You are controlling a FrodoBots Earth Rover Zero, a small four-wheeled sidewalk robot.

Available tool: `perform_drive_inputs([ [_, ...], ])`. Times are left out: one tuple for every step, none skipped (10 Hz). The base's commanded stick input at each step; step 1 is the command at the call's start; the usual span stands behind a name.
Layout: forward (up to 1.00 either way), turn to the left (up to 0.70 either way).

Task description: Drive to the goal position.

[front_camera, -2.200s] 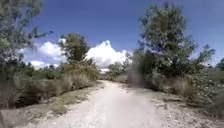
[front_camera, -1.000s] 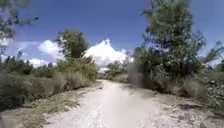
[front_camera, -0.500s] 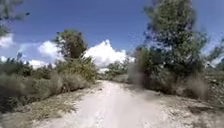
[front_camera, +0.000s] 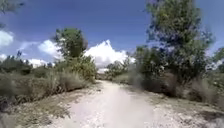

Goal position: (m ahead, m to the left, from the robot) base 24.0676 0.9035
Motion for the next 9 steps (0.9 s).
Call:
perform_drive_inputs([
  [0.44,0.02],
  [0.44,0.02],
  [0.44,0.02],
  [0.44,0.02],
  [0.44,0.02],
  [0.44,0.02],
  [0.44,0.02],
  [0.44,0.02],
  [0.44,0.02],
])
